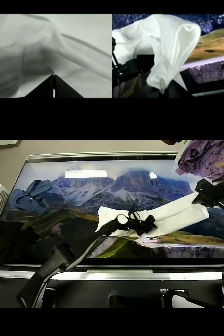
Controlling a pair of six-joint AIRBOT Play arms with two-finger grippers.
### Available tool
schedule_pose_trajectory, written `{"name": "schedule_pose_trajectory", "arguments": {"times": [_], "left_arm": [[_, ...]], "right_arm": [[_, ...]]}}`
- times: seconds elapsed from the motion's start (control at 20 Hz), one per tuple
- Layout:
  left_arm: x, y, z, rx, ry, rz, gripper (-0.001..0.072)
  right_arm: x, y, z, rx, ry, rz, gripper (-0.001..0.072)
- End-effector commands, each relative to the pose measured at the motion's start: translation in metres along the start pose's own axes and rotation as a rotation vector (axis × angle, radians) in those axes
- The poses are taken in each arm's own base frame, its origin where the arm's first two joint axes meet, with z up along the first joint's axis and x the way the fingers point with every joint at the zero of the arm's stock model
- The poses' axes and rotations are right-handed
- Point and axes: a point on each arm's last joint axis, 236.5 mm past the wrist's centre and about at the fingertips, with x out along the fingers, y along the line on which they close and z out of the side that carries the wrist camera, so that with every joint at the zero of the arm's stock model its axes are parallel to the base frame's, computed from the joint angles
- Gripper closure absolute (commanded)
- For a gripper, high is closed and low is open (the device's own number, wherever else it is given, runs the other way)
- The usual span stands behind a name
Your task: Fold the clothes and pants, and hang the long-sleeved shirts on hangers.
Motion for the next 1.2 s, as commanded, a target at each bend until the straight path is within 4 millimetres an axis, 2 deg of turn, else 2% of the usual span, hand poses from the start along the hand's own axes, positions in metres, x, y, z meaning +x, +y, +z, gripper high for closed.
{"name": "schedule_pose_trajectory", "arguments": {"times": [0.0,0.1,0.2,0.3,0.4,0.5,0.6,0.7,0.85,1.0,1.15], "left_arm": [[-0.049,-0.009,0.025,0.111,0.016,0.079,0.0697],[-0.102,-0.011,0.05,0.195,-0.008,0.195,0.0696],[-0.177,-0.01,0.079,0.264,-0.065,0.358,0.0696],[-0.259,-0.009,0.099,0.314,-0.13,0.518,0.0695],[-0.343,-0.003,0.11,0.322,-0.2,0.682,0.0694],[-0.419,-0.004,0.115,0.335,-0.277,0.803,0.0693],[-0.475,-0.011,0.116,0.35,-0.351,0.856,0.0694],[-0.513,-0.02,0.116,0.352,-0.417,0.854,0.0694],[-0.548,-0.026,0.117,0.327,-0.491,0.844,0.0693],[-0.561,-0.024,0.119,0.31,-0.514,0.845,0.0692],[-0.561,-0.02,0.12,0.3,-0.509,0.849,0.0692]], "right_arm": [[-0.001,0.008,0.008,0.015,-0.033,0.031,0.0684],[0.0,0.024,0.008,0.035,-0.037,0.081,0.0684],[0.005,0.052,0.002,0.028,-0.029,0.117,0.0684],[0.012,0.092,-0.009,0.005,-0.028,0.155,0.0684],[0.019,0.133,-0.018,-0.019,-0.053,0.187,0.0684],[0.033,0.174,-0.029,-0.052,-0.079,0.198,0.0684],[0.056,0.211,-0.047,-0.093,-0.075,0.204,0.0684],[0.085,0.242,-0.069,-0.132,-0.037,0.21,0.0684],[0.135,0.276,-0.101,-0.172,0.029,0.214,0.0684],[0.177,0.29,-0.125,-0.183,0.093,0.197,0.0684],[0.209,0.296,-0.143,-0.183,0.149,0.19,0.0684]]}}
